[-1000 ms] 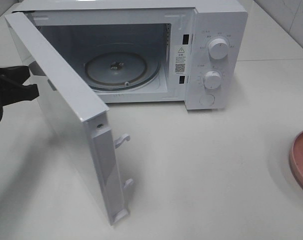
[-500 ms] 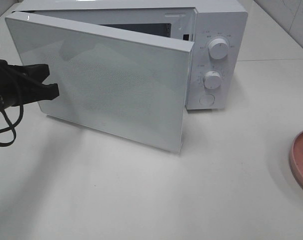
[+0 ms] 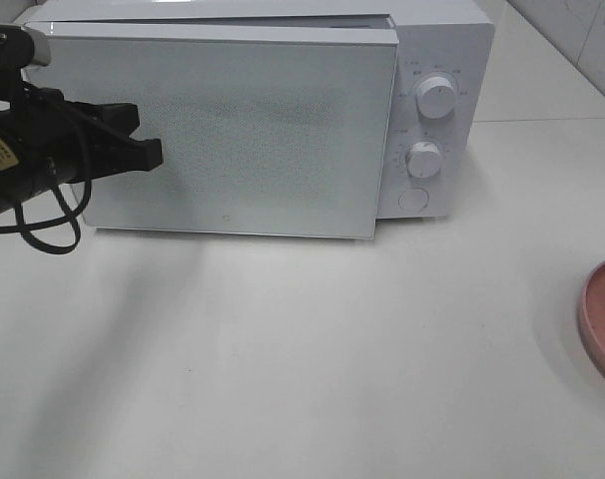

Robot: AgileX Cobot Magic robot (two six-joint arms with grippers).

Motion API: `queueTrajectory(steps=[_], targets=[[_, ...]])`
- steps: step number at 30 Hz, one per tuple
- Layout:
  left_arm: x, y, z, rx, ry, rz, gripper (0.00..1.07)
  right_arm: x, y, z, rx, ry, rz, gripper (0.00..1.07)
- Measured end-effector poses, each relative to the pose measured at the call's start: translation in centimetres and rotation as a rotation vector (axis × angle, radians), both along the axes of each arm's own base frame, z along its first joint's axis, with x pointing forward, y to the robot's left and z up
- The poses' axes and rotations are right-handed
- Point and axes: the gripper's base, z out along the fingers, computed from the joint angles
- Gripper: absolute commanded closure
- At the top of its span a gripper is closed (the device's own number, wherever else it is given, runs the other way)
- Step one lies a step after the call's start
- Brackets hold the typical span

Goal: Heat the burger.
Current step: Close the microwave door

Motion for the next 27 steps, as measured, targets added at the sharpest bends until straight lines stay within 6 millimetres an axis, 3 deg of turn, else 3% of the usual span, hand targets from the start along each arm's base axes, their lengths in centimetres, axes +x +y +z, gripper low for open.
queueTrajectory(steps=[12,27], targets=[[1.8,-3.3,-0.4,0.005,0.009,-0.007,1.07,0.0,0.0,0.0,0.0,0.0,0.0,0.31],[3.4,-5.7,-1.2,0.028,0.056,-0.032,1.07,0.0,0.0,0.0,0.0,0.0,0.0,0.31]])
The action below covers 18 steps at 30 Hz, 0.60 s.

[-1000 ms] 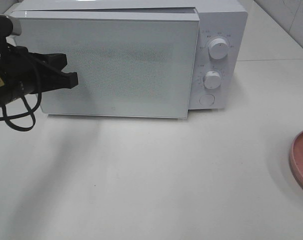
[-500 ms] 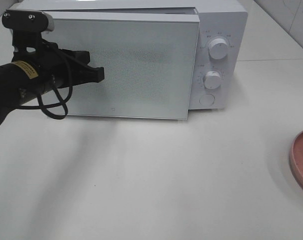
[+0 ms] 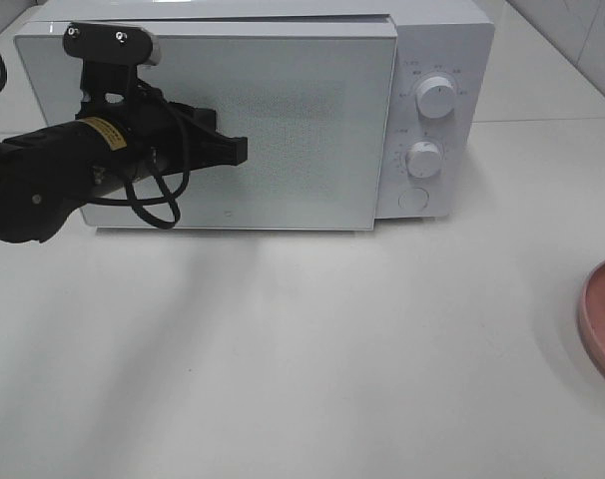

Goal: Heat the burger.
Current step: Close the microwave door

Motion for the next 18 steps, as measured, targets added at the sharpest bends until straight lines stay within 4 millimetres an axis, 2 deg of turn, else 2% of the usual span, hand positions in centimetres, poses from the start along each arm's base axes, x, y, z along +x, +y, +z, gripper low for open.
queueTrajectory(steps=[7,10,12,15,17,18], targets=[[0.6,-2.0,-0.2,0.016,0.026,-0.043,1.07,0.0,0.0,0.0,0.0,0.0,0.0,0.31],[0.8,-2.1,-0.3,0.015,0.026,-0.043,1.07,0.0,0.0,0.0,0.0,0.0,0.0,0.31],[1.0,-3.2,-0.4,0.014,0.022,-0.065,1.07,0.0,0.0,0.0,0.0,0.0,0.0,0.31],[1.1,-3.5,-0.3,0.012,0.02,-0.071,1.07,0.0,0.0,0.0,0.0,0.0,0.0,0.31],[1.4,-4.9,-0.4,0.024,0.022,-0.105,1.07,0.0,0.0,0.0,0.0,0.0,0.0,0.31],[1.4,-4.9,-0.4,0.024,0.022,-0.105,1.07,0.0,0.0,0.0,0.0,0.0,0.0,0.31]])
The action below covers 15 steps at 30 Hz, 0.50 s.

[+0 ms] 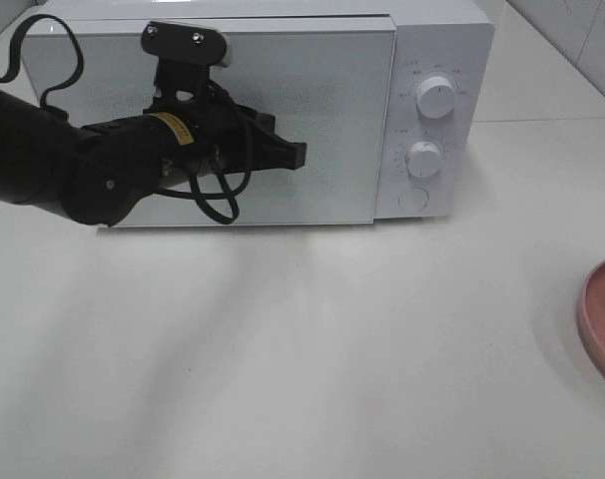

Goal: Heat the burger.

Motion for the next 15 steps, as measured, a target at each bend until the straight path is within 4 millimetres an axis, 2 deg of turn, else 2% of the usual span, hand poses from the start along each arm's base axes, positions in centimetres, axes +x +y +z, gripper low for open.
queueTrajectory(steps=[4,15], targets=[[0.7,-1.3,0.1,-0.004,-0.015,-0.019,1.07,0.0,0.0,0.0,0.0,0.0,0.0,0.31],[0.5,-2.8,0.6,-0.027,-0.008,-0.033,1.07,0.0,0.0,0.0,0.0,0.0,0.0,0.31]])
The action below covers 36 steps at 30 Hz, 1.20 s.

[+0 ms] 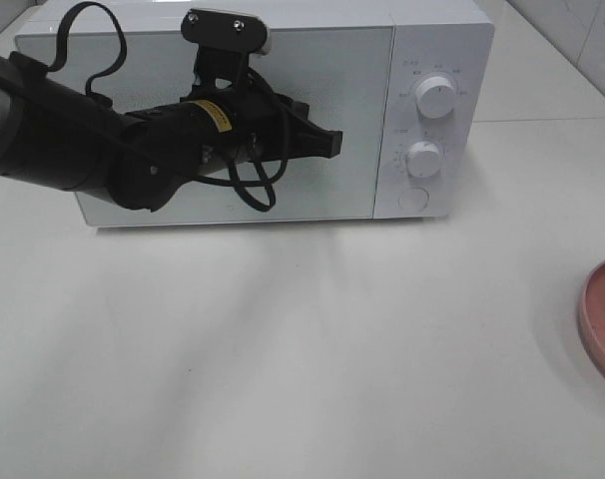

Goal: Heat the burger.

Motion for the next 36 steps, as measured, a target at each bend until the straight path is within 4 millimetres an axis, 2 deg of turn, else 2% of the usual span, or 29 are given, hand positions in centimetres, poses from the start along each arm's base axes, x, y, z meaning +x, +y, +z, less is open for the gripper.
queueTrajectory(steps=[3,4,5,6,7,8,9,10,11,12,13,14,22,30,36], targets=[[-0.3,-0.5,0.3,-0.013,0.022,0.002,1.07,0.0,0.0,0.0,0.0,0.0,0.0,0.31],[-0.5,-0.8,0.8,-0.027,0.035,0.005,0.99,0.0,0.0,0.0,0.0,0.0,0.0,0.31],[-0.5,-0.8,0.8,-0.027,0.035,0.005,0.99,0.0,0.0,0.0,0.0,0.0,0.0,0.31],[-0.9,-1.1,1.5,-0.036,0.044,0.0,0.93,0.0,0.0,0.0,0.0,0.0,0.0,0.31],[-1.1,-1.2,1.7,-0.032,0.056,-0.007,0.72,0.0,0.0,0.0,0.0,0.0,0.0,0.31],[-1.1,-1.2,1.7,-0.032,0.056,-0.007,0.72,0.0,0.0,0.0,0.0,0.0,0.0,0.31],[-1.8,-1.5,2.4,-0.023,0.077,-0.028,0.46,0.0,0.0,0.0,0.0,0.0,0.0,0.31],[-2.1,-1.6,2.5,-0.012,0.096,-0.037,0.35,0.0,0.0,0.0,0.0,0.0,0.0,0.31],[-2.1,-1.6,2.5,-0.012,0.096,-0.037,0.35,0.0,0.0,0.0,0.0,0.0,0.0,0.31],[-2.8,-1.8,2.9,0.01,0.132,-0.059,0.12,0.0,0.0,0.0,0.0,0.0,0.0,0.31],[-2.8,-1.8,2.9,0.01,0.132,-0.059,0.12,0.0,0.0,0.0,0.0,0.0,0.0,0.31],[-3.6,-1.8,3.3,0.045,0.188,-0.082,0.05,0.0,0.0,0.0,0.0,0.0,0.0,0.31],[-6.2,-0.4,5.1,0.196,0.388,-0.148,0.05,0.0,0.0,0.0,0.0,0.0,0.0,0.31],[-9.4,2.2,7.8,0.376,0.554,-0.21,0.06,0.0,0.0,0.0,0.0,0.0,0.0,0.31],[-11.7,3.9,9.0,0.482,0.696,-0.239,0.06,0.0,0.0,0.0,0.0,0.0,0.0,0.31]])
